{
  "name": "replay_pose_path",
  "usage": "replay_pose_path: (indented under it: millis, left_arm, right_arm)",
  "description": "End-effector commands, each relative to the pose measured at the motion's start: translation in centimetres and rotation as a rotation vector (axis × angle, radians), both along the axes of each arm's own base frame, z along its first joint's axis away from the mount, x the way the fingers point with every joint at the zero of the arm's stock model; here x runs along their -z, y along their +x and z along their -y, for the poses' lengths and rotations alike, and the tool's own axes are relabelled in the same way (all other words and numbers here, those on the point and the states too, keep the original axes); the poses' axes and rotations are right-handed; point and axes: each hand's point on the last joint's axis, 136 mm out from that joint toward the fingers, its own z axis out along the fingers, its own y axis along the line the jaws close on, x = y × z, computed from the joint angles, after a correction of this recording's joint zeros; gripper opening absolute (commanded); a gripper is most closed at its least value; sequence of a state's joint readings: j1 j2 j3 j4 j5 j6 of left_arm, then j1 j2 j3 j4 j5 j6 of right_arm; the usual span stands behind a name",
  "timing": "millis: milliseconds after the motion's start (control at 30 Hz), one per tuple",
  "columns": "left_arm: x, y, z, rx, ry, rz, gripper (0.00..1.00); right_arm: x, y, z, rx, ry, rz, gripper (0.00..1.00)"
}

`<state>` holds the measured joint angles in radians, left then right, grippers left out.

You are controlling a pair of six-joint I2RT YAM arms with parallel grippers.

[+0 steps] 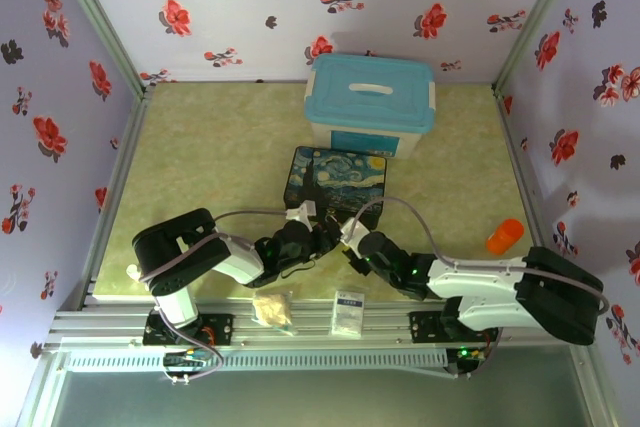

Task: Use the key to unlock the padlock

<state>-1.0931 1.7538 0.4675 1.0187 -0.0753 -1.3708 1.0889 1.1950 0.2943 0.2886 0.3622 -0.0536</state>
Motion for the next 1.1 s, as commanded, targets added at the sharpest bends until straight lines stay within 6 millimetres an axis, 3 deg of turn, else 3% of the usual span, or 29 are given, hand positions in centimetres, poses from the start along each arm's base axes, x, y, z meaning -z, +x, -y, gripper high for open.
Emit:
replay_pose_path:
  millis: [0,267,500,833,1067]
  left_arm:
    - [-3.7,0.2,0.4,0.010,-0.112,0.065,0.00]
    - [-3.5,0.0,0.4,0.017,-0.114,0.055,0.00]
    - [-3.1,-0.1,0.5,0.023,-0.114,0.044,0.00]
    - [-3.3,0.0,0.3,0.025,-0.103,0.065,0.00]
    - [-2.0,0.0,-0.6,0.020,-0.038,0.070,0.10]
  right_arm:
    - [-0.8,1.1,-1.0,-0.001,-0.015,0.066,0.34]
    - [-1.0,1.9,-2.6,-0.002,0.025,0.085,0.15]
    - [-1.9,1.2,-3.0,-0.066,0.165,0.012,0.07]
    - [-2.4,-0.1,-3.5,-0.149,0.410,-0.230,0.04]
    - [-2.2,-0.2,-3.8,-0.147,0.480,-0.286,0.03]
